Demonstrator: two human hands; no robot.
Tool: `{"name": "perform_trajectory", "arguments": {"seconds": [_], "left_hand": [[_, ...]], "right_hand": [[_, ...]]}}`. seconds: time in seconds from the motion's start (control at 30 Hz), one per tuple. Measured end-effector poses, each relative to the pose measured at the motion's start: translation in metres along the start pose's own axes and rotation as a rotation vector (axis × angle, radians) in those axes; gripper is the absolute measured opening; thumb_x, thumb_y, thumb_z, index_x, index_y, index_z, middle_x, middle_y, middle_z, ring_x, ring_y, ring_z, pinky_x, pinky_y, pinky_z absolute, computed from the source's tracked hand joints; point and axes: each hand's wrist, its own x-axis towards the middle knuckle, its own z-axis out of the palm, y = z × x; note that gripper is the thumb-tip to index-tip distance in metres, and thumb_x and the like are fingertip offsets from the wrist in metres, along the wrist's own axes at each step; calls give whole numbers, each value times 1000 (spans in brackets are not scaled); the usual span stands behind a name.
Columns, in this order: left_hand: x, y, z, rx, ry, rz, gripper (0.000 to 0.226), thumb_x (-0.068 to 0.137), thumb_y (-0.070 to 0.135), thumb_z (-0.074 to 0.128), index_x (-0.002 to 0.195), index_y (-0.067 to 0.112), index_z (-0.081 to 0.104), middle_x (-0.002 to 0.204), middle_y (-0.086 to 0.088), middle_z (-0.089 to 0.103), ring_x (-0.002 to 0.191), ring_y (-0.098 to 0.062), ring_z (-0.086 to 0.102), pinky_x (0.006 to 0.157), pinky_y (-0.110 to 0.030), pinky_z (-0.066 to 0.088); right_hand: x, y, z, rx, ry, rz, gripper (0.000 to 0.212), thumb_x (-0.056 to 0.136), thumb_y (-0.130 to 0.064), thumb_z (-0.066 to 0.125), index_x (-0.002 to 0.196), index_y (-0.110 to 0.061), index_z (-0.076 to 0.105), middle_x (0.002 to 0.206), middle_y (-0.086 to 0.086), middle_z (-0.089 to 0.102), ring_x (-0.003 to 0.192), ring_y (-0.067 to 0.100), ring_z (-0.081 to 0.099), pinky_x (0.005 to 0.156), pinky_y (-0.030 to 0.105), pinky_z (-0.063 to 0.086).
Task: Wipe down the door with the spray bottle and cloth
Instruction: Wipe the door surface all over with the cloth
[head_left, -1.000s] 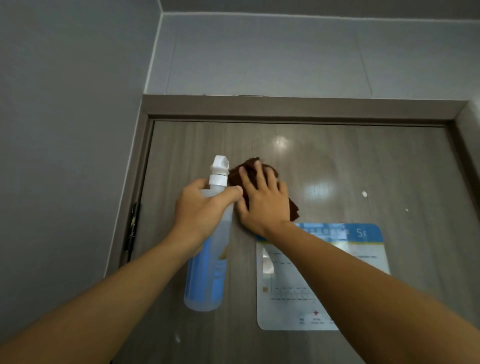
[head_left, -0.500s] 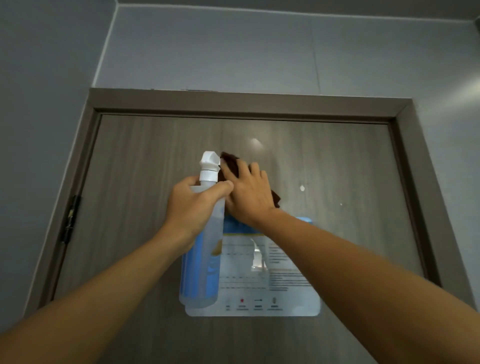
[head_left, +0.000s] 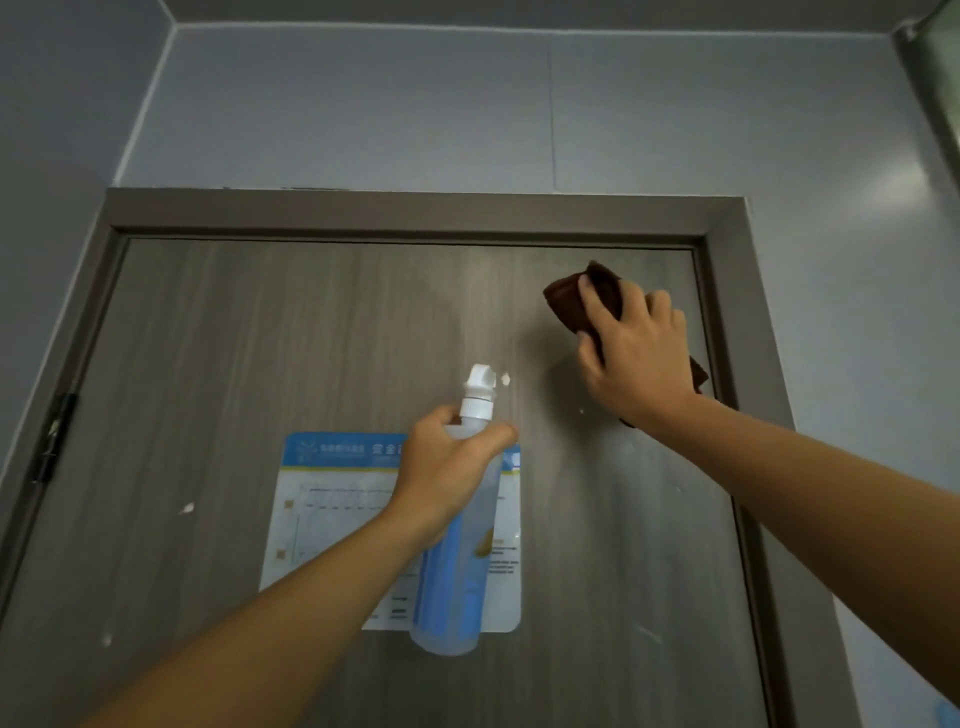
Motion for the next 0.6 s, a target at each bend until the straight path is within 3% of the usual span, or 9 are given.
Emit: {"name": "perform_trajectory", "arguments": {"seconds": [0.27, 0.47, 0.6], "left_hand": [[8, 10, 15, 83, 0, 48, 22, 81, 27, 82, 85, 15, 64, 70, 1, 60, 65, -15, 59, 56, -29, 46], [14, 10, 7, 41, 12, 73, 22, 81, 26, 82, 88, 14, 65, 74, -1, 63, 68, -17, 62, 62, -35, 50], [17, 5, 0, 63, -34, 94, 22, 83, 28, 83, 86, 16, 65, 72, 2, 63, 66, -13, 62, 57, -28, 49]], "right_hand": [[-15, 21, -8, 7, -10, -30, 63, 101, -41, 50, 157, -18, 34, 139, 18, 49, 106, 36, 49, 89, 47, 46], [-14, 14, -12, 13, -2, -9, 62, 101, -42, 50, 157, -19, 34, 140, 18, 49, 107, 36, 50, 90, 47, 46], [-13, 8, -10, -4, -30, -3, 62, 101, -42, 50, 156, -19, 36, 140, 17, 49, 108, 36, 49, 90, 47, 45]]}}
